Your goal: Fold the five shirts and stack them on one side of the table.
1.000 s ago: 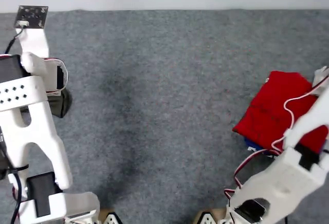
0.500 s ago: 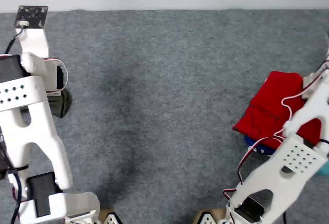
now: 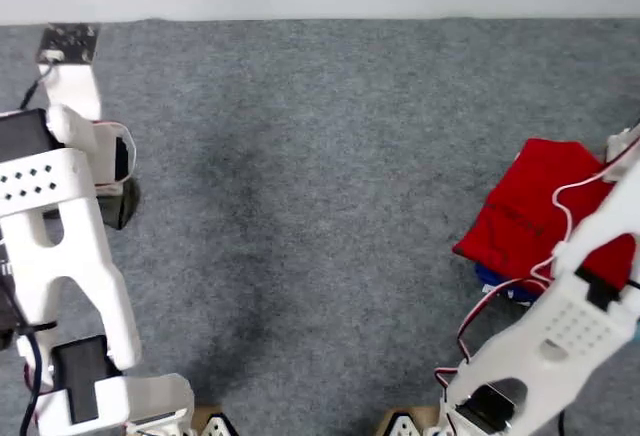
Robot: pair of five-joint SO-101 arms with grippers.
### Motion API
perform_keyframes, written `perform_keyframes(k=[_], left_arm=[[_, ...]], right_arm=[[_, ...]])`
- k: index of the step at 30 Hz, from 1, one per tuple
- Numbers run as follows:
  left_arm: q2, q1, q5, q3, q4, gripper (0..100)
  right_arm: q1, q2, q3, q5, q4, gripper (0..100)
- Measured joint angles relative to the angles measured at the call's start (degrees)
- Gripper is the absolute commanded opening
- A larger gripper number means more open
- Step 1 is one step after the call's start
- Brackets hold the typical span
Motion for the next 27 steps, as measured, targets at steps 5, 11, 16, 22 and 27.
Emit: perform_keyframes(k=[5, 11, 16, 22, 27], left_arm=[[0.00, -2.11, -4.04, 1.76, 0.00, 1], [1.41, -12.66, -10.90, -1.23, -1.14, 9], [7.91, -19.69, -17.58, -2.02, -4.04, 18], [15.12, -21.63, -22.86, -2.02, -11.08, 18], [21.10, -17.58, -24.97, -2.02, -15.30, 18]], right_arm=[[-4.22, -14.68, 15.91, -1.05, 0.00, 0.9], [-6.95, -29.71, 38.51, -1.23, 0.00, 0.9], [-6.95, -35.25, 53.71, -1.23, 0.00, 0.9], [-6.95, -37.27, 60.75, -1.23, 0.00, 0.9], [-6.95, -37.80, 60.92, -1.32, 0.00, 0.9]])
